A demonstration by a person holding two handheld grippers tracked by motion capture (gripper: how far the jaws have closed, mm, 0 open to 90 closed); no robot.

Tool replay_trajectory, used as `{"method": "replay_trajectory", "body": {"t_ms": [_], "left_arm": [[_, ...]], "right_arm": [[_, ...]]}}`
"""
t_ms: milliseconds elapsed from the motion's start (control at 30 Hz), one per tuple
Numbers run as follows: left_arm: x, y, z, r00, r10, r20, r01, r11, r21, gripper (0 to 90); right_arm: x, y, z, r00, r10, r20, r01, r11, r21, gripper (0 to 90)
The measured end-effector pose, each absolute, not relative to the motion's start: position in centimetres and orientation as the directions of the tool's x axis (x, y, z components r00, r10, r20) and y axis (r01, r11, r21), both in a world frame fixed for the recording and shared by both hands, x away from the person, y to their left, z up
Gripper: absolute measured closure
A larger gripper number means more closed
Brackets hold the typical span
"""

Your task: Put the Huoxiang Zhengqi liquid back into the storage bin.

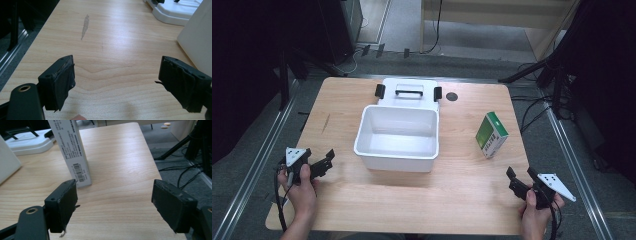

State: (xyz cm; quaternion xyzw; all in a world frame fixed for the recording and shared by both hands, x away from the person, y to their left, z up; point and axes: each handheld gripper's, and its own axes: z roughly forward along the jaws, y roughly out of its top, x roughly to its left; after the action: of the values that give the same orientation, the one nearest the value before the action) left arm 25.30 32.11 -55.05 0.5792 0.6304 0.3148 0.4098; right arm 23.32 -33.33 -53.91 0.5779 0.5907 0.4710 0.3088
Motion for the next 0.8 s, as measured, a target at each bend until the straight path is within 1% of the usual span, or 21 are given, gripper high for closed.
{"method": "replay_trajectory", "body": {"t_ms": [167, 233, 300, 367, 433, 500, 600, 800], "left_arm": [[25.3, 32.3, -55.1, 0.018, 0.985, -0.174, 0.474, 0.144, 0.869, 14.7], [25.3, 32.4, -55.1, 0.021, 0.984, -0.179, 0.476, 0.148, 0.867, 14.7], [25.3, 32.4, -55.1, 0.025, 0.984, -0.177, 0.479, 0.144, 0.866, 14.7], [25.4, 32.3, -55.1, 0.026, 0.985, -0.173, 0.482, 0.139, 0.865, 14.7], [25.4, 32.3, -55.1, 0.026, 0.985, -0.172, 0.480, 0.139, 0.866, 14.7], [25.3, 32.3, -55.1, 0.031, 0.984, -0.175, 0.480, 0.139, 0.866, 14.7], [25.3, 32.3, -55.1, 0.039, 0.984, -0.174, 0.483, 0.134, 0.865, 14.7], [25.3, 32.3, -55.1, 0.040, 0.982, -0.183, 0.487, 0.141, 0.862, 14.8]], "right_arm": [[22.7, -33.6, -53.3, -0.174, 0.961, 0.215, 0.375, -0.137, 0.917, 15.1], [22.6, -33.6, -53.0, -0.157, 0.962, 0.223, 0.371, -0.152, 0.916, 13.9], [22.5, -33.4, -52.5, -0.158, 0.966, 0.205, 0.353, -0.139, 0.925, 15.6], [22.6, -33.2, -51.9, -0.150, 0.975, 0.164, 0.352, -0.103, 0.930, 19.4], [22.6, -33.0, -51.4, -0.148, 0.978, 0.147, 0.350, -0.088, 0.933, 15.6], [22.7, -32.7, -51.1, -0.128, 0.983, 0.131, 0.360, -0.077, 0.930, 15.2], [23.1, -32.6, -50.8, -0.134, 0.983, 0.124, 0.403, -0.060, 0.913, 12.7], [23.5, -31.7, -49.1, -0.220, 0.968, 0.122, 0.444, -0.012, 0.896, 12.0]]}}
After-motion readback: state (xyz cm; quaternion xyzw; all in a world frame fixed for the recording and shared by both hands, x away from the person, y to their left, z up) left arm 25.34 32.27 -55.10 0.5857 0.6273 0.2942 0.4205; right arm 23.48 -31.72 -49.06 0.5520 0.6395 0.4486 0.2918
